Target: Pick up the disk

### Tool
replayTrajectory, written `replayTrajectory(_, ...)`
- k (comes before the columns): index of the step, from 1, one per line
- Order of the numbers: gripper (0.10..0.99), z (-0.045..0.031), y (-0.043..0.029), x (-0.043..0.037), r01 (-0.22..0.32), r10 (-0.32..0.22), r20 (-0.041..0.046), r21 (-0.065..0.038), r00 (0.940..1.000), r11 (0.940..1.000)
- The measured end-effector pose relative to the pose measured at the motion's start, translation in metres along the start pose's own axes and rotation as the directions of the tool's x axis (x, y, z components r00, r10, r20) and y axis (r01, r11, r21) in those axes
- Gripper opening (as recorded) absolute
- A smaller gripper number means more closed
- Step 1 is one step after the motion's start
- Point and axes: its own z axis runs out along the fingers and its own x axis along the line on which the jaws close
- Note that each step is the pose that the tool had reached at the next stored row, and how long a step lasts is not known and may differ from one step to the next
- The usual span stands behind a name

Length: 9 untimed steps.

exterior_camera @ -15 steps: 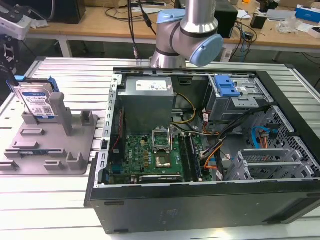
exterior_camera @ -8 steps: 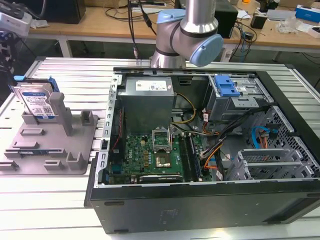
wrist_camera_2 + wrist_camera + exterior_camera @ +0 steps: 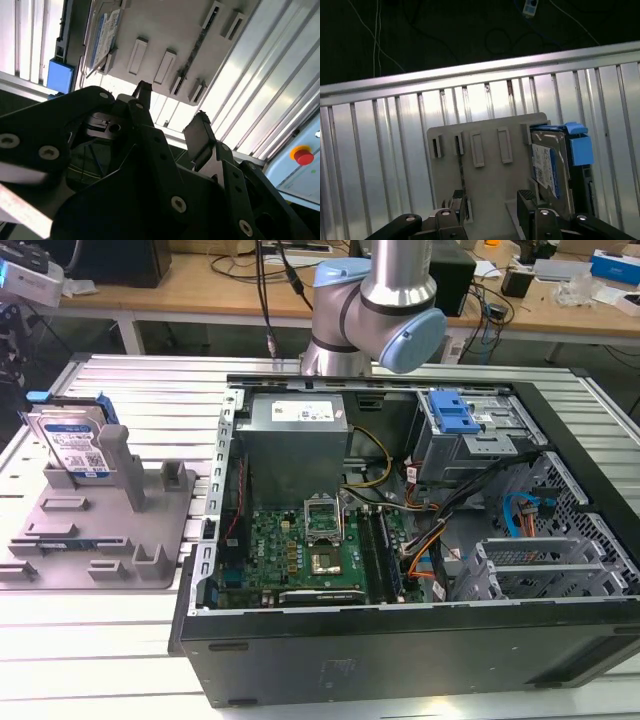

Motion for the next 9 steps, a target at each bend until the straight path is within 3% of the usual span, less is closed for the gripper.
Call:
replayTrajectory(2, 0.541, 0.0001, 0.0, -0.0005, 0.0, 0.0, 0.0002, 0.0, 1.0, 1.0)
replayTrajectory(6, 0.541, 0.0002, 0.0092, -0.034, 0.0, 0.0, -0.006, 0.001, 1.0, 1.0)
replayTrajectory(9, 0.541, 0.0003, 0.0145, -0.047, 0.002, -0.002, -0.0074, 0.001, 1.0, 1.0)
